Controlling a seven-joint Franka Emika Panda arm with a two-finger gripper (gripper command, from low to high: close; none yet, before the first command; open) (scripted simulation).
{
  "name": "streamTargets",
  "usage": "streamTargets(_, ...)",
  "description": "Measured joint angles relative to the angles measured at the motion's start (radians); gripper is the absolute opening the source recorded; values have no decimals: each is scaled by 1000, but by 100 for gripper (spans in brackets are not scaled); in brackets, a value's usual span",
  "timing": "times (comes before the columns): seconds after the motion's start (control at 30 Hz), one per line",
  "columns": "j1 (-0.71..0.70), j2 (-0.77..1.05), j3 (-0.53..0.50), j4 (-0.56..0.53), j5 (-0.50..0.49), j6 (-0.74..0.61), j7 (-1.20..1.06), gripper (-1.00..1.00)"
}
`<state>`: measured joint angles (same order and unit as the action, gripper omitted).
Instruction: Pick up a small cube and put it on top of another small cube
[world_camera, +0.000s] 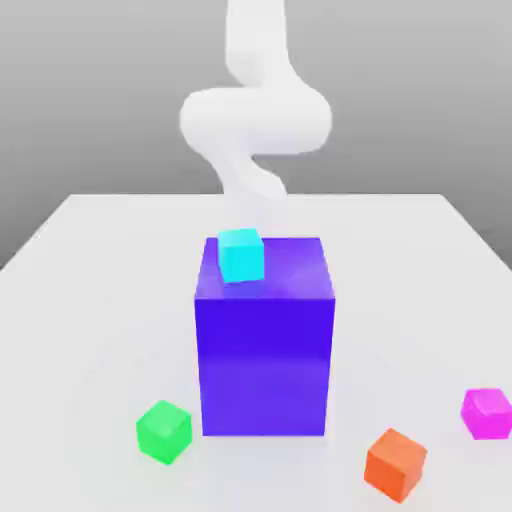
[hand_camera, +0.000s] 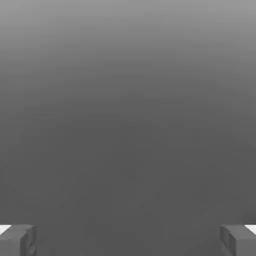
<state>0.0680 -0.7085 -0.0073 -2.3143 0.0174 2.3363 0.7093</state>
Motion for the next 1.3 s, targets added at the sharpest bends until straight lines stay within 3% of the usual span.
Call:
streamTargets(0.3,217,333,11,-51,67,131,-333,0)
streamTargets(0.57,354,623,87,-97,81,247,-590,0)
streamTargets(0.83,482,911,135,-143,-53,365,-742,0)
streamTargets(1.03,542,1128,95,-119,-143,513,-726,0)
streamTargets(1.07,547,1149,90,-114,-147,530,-723,-100)
streamTargets(1.3,546,1146,91,-115,-148,526,-723,-100)
